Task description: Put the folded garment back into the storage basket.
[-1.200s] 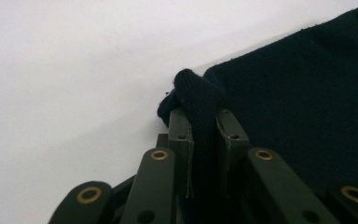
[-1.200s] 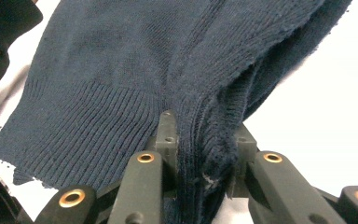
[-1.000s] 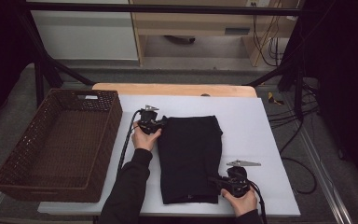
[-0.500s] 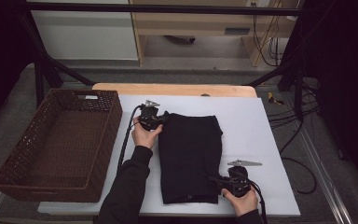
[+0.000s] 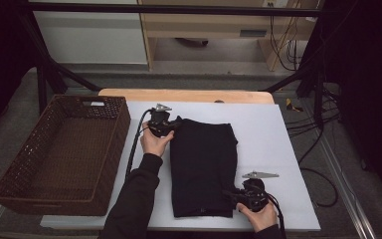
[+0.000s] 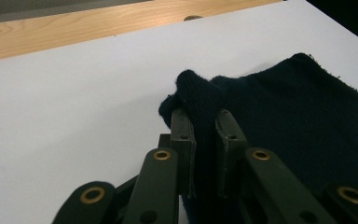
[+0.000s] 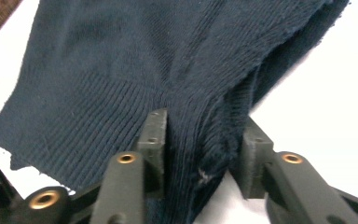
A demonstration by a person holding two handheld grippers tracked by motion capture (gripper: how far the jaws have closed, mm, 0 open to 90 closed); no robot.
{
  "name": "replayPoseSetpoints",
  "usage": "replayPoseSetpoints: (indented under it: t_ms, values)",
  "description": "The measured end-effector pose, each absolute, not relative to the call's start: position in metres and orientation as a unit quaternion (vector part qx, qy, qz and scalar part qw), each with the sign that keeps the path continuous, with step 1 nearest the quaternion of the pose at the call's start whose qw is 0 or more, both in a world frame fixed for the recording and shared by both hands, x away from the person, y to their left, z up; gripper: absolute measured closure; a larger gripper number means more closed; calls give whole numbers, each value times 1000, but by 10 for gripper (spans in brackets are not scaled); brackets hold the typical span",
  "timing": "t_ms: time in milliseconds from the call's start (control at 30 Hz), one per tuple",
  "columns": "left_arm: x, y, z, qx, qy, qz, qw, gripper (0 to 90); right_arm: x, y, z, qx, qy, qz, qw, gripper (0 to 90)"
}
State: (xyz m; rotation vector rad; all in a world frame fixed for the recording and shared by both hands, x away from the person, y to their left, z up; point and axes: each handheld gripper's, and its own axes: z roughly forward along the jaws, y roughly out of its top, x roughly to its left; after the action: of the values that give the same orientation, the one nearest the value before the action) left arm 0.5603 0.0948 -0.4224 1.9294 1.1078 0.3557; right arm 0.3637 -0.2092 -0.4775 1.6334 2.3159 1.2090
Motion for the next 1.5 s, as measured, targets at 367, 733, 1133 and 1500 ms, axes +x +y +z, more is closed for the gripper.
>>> replayPoseSetpoints:
  t_ms: [367,733,1133,1500]
  values:
    - [559,89,-416,774,440,144,432,796,363,-207,-479,550,736,396,0,718]
    - [552,81,-394,777,420,152,445,797,364,-214,-476,554,721,416,-11,744]
    - [544,70,-370,785,395,161,448,798,362,-214,-470,549,722,422,-6,746]
    - [537,61,-351,789,374,165,459,799,360,-215,-465,545,720,430,-5,748]
